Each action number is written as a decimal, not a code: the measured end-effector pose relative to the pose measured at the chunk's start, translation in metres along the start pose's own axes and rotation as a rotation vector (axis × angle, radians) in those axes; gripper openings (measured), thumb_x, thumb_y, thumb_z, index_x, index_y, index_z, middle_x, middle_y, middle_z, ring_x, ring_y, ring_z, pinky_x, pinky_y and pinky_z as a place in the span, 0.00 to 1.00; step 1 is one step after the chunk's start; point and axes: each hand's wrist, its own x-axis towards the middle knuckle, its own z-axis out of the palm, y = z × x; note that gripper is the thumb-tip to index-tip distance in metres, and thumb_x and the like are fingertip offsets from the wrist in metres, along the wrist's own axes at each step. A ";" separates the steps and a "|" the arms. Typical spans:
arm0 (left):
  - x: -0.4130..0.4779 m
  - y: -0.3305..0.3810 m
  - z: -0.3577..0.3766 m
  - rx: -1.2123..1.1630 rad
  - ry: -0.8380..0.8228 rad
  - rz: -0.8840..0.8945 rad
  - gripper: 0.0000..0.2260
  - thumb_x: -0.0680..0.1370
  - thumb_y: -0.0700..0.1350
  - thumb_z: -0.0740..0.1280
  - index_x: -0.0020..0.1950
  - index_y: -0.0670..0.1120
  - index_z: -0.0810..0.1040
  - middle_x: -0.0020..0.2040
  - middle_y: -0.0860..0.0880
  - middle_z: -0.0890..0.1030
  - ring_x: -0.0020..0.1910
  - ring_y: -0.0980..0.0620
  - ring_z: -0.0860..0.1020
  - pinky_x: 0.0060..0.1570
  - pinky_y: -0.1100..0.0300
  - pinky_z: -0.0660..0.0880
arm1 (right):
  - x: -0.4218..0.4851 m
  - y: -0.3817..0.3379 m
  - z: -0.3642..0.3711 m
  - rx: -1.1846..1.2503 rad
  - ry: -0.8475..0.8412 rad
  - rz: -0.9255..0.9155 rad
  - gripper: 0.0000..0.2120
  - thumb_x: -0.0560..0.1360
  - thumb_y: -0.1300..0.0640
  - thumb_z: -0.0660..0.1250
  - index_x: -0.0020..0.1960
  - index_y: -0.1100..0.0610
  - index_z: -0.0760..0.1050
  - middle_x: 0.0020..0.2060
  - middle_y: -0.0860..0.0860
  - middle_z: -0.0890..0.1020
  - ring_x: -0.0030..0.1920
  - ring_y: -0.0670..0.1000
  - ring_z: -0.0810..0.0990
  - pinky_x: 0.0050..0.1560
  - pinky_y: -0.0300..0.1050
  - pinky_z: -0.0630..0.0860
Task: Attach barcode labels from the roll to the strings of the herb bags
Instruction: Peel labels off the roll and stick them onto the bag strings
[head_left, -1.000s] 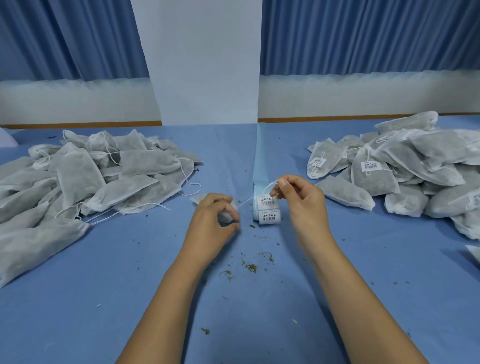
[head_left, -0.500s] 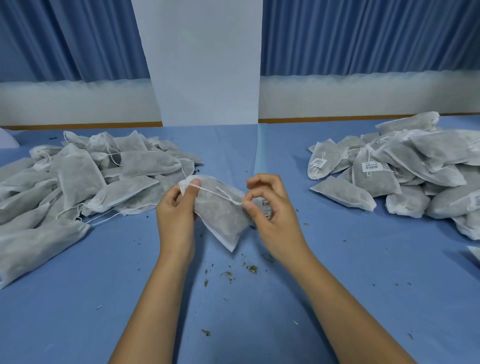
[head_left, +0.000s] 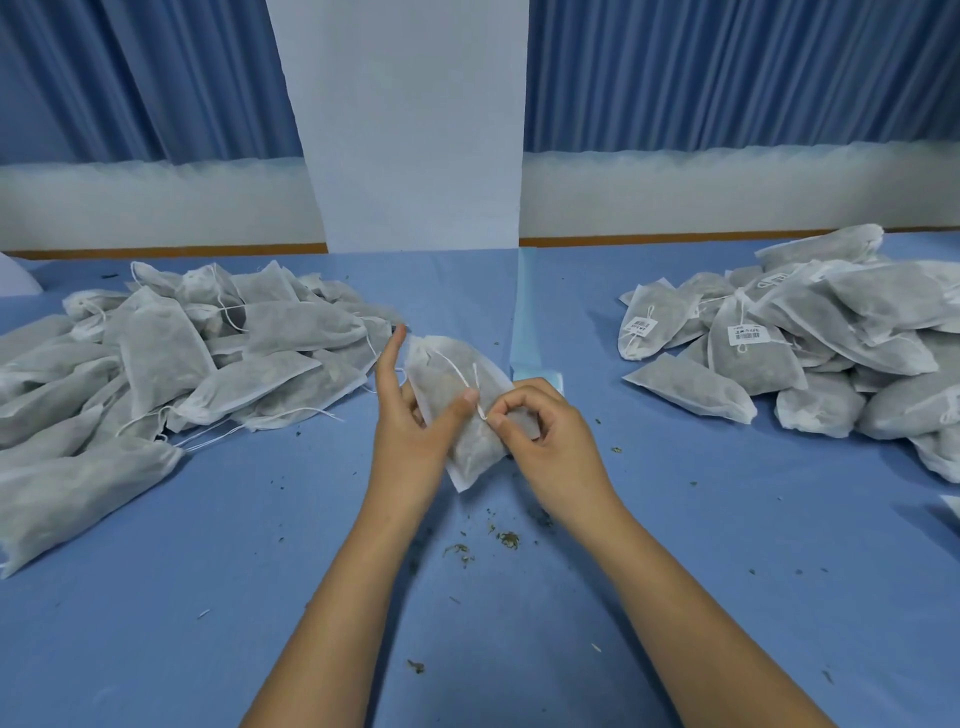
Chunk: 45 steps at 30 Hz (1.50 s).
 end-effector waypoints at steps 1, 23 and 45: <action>0.000 0.000 0.000 0.056 -0.003 0.027 0.34 0.72 0.46 0.72 0.68 0.72 0.60 0.66 0.47 0.77 0.63 0.50 0.77 0.60 0.51 0.76 | 0.000 0.000 0.000 -0.004 -0.023 -0.009 0.07 0.74 0.65 0.68 0.39 0.57 0.77 0.43 0.50 0.77 0.45 0.44 0.75 0.49 0.33 0.69; 0.017 -0.028 0.035 0.898 -0.180 0.476 0.14 0.75 0.48 0.71 0.59 0.47 0.82 0.66 0.46 0.73 0.62 0.47 0.67 0.58 0.52 0.69 | 0.023 0.034 -0.034 0.115 0.123 0.424 0.08 0.71 0.66 0.72 0.46 0.59 0.74 0.38 0.51 0.83 0.30 0.37 0.78 0.30 0.28 0.70; 0.017 -0.028 0.027 0.628 0.017 0.322 0.02 0.73 0.46 0.74 0.44 0.51 0.87 0.45 0.59 0.72 0.52 0.58 0.71 0.49 0.57 0.74 | 0.021 0.027 -0.037 0.071 0.004 0.347 0.11 0.69 0.68 0.73 0.44 0.59 0.72 0.34 0.50 0.82 0.38 0.50 0.80 0.47 0.47 0.77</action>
